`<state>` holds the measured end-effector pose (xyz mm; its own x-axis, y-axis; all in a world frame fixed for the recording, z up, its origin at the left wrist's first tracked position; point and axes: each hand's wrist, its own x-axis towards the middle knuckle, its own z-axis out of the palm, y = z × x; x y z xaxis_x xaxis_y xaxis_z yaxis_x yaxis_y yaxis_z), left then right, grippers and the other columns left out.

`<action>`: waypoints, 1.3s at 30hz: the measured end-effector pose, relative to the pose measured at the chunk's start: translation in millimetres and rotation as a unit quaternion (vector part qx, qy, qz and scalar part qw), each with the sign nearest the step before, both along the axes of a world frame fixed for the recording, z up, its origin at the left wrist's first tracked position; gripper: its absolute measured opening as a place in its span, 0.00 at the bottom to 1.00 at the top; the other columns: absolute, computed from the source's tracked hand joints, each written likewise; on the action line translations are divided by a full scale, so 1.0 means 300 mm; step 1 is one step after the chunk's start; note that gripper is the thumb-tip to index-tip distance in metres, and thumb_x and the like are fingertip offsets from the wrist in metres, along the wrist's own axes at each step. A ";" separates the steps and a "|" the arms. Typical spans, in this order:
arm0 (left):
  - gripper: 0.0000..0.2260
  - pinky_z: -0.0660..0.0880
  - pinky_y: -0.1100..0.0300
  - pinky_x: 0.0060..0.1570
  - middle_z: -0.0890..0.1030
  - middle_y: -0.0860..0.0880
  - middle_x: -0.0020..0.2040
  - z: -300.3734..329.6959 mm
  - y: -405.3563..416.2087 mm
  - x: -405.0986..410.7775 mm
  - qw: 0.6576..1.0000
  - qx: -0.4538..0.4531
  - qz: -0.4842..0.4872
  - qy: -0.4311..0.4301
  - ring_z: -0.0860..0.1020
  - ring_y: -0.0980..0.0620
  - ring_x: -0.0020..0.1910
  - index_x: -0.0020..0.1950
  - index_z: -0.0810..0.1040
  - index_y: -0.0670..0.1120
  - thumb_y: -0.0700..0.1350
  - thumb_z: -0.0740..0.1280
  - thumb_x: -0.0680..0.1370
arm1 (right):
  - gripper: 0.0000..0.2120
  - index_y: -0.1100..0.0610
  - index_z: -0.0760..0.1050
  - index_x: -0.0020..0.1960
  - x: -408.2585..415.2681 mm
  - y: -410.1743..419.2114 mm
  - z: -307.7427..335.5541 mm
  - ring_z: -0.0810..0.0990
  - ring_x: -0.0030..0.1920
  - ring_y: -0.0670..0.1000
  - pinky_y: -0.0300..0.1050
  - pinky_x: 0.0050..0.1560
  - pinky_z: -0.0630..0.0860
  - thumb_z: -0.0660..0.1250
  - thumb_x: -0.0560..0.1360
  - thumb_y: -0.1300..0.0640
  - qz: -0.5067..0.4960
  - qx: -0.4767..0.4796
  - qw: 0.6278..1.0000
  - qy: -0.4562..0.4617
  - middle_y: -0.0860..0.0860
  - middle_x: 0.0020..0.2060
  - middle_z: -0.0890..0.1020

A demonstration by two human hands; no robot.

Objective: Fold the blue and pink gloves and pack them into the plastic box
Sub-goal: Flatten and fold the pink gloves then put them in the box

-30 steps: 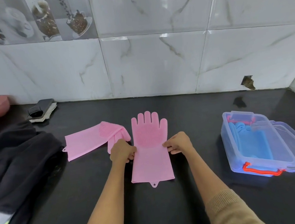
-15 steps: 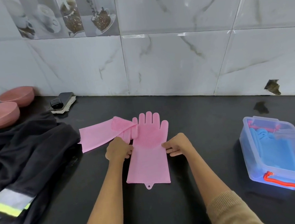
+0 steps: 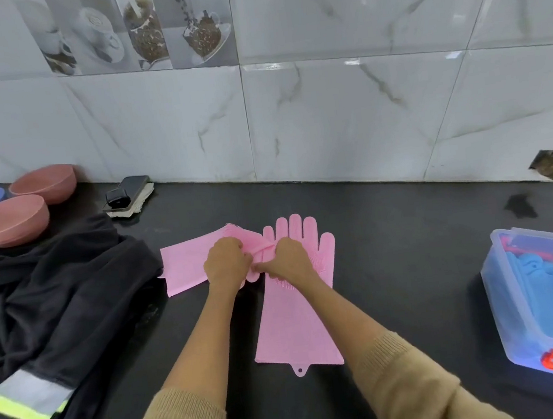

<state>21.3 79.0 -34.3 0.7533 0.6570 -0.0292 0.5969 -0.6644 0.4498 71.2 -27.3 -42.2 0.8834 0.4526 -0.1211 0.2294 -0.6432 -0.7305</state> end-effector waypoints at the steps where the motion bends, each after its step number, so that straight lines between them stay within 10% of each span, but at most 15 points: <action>1: 0.06 0.72 0.56 0.40 0.77 0.47 0.36 -0.007 0.008 -0.003 1.000 -0.007 -0.005 0.002 0.75 0.44 0.40 0.35 0.74 0.46 0.41 0.64 0.72 | 0.15 0.55 0.65 0.31 -0.001 0.016 -0.006 0.78 0.36 0.55 0.44 0.36 0.73 0.72 0.67 0.56 -0.004 -0.004 1.000 0.003 0.55 0.34 0.79; 5: 0.09 0.73 0.53 0.42 0.80 0.43 0.48 -0.043 0.032 -0.025 0.998 0.044 -0.002 -0.050 0.76 0.43 0.45 0.44 0.79 0.43 0.42 0.60 0.78 | 0.03 0.60 0.70 0.42 0.004 0.052 0.004 0.79 0.35 0.57 0.46 0.36 0.78 0.63 0.70 0.64 0.028 0.001 0.999 0.025 0.62 0.42 0.84; 10: 0.11 0.67 0.53 0.37 0.78 0.45 0.49 0.005 0.045 -0.049 0.976 0.149 0.061 -0.147 0.75 0.43 0.48 0.51 0.74 0.43 0.46 0.55 0.82 | 0.09 0.57 0.63 0.57 0.018 0.079 0.074 0.76 0.22 0.49 0.35 0.17 0.69 0.54 0.77 0.64 0.038 0.079 0.992 0.085 0.60 0.43 0.84; 20: 0.10 0.66 0.53 0.41 0.79 0.47 0.42 0.144 -0.211 0.026 0.958 0.168 -0.099 -0.209 0.75 0.46 0.36 0.46 0.74 0.45 0.46 0.56 0.81 | 0.10 0.57 0.61 0.56 0.200 -0.141 0.225 0.80 0.47 0.59 0.57 0.50 0.81 0.56 0.78 0.68 -0.117 0.420 0.880 0.186 0.65 0.56 0.76; 23: 0.08 0.70 0.56 0.40 0.79 0.48 0.42 0.111 -0.378 0.039 0.954 0.146 -0.162 -0.206 0.75 0.48 0.38 0.43 0.76 0.45 0.47 0.61 0.79 | 0.09 0.60 0.67 0.56 0.258 -0.295 0.205 0.81 0.46 0.59 0.49 0.36 0.83 0.54 0.79 0.67 -0.153 0.468 0.847 0.199 0.63 0.52 0.78; 27: 0.09 0.73 0.56 0.41 0.80 0.44 0.46 -0.001 -0.555 0.055 0.944 -0.018 -0.282 -0.169 0.77 0.47 0.41 0.49 0.76 0.42 0.45 0.60 0.81 | 0.12 0.60 0.72 0.53 0.292 -0.486 0.110 0.79 0.45 0.60 0.54 0.45 0.79 0.53 0.78 0.68 -0.213 0.447 0.839 0.226 0.60 0.45 0.79; 33: 0.09 0.74 0.54 0.49 0.81 0.45 0.51 -0.078 -0.627 0.061 0.960 -0.035 -0.265 -0.079 0.79 0.45 0.50 0.53 0.78 0.44 0.44 0.59 0.80 | 0.09 0.58 0.70 0.48 0.264 -0.628 -0.006 0.74 0.35 0.49 0.41 0.37 0.74 0.52 0.80 0.60 -0.353 0.377 0.812 0.269 0.53 0.39 0.74; 39: 0.12 0.71 0.50 0.57 0.75 0.44 0.61 -0.077 -0.537 0.073 0.991 0.034 -0.127 -0.004 0.72 0.43 0.60 0.62 0.72 0.42 0.44 0.55 0.82 | 0.26 0.56 0.53 0.70 0.227 -0.689 -0.022 0.76 0.57 0.59 0.54 0.57 0.78 0.61 0.76 0.58 -0.420 0.292 0.838 0.193 0.61 0.65 0.69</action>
